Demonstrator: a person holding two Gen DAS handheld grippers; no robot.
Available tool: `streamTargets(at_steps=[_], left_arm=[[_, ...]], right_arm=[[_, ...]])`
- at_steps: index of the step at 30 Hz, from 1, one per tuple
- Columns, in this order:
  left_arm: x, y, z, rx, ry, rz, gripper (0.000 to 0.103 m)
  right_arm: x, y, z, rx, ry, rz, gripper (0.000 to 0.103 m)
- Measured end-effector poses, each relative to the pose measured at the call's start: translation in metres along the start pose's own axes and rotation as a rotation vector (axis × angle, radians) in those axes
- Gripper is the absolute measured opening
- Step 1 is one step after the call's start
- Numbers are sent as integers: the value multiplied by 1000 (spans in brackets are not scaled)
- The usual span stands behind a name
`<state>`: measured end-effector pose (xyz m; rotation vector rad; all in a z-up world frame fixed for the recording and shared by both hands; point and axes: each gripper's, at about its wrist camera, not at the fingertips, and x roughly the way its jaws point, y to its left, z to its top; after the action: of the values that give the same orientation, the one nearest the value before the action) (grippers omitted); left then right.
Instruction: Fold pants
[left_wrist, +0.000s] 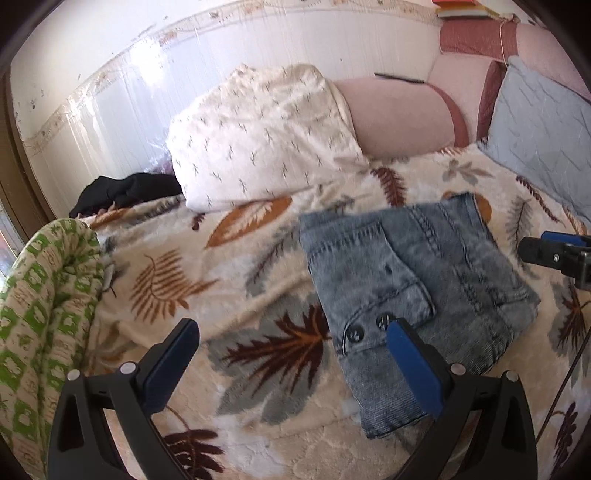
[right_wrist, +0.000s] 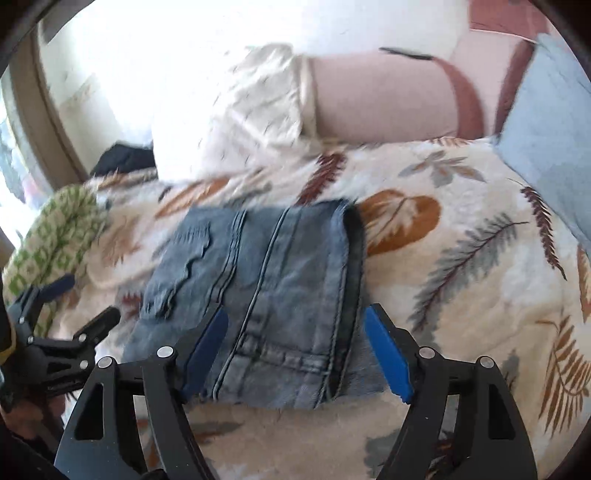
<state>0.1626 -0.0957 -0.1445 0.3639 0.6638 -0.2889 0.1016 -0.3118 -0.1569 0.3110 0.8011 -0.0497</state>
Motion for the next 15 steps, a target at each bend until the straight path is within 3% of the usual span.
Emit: streamTargets(at_steps=[6,15], left_arm=[[-14,2,11,-33,-44,-16,103],[-24,8,19,-94,-83,-27,103]], right_arm=[[-11,4,6,9,-77,4,76],[-12,8,4,-1,-82,-21,76]])
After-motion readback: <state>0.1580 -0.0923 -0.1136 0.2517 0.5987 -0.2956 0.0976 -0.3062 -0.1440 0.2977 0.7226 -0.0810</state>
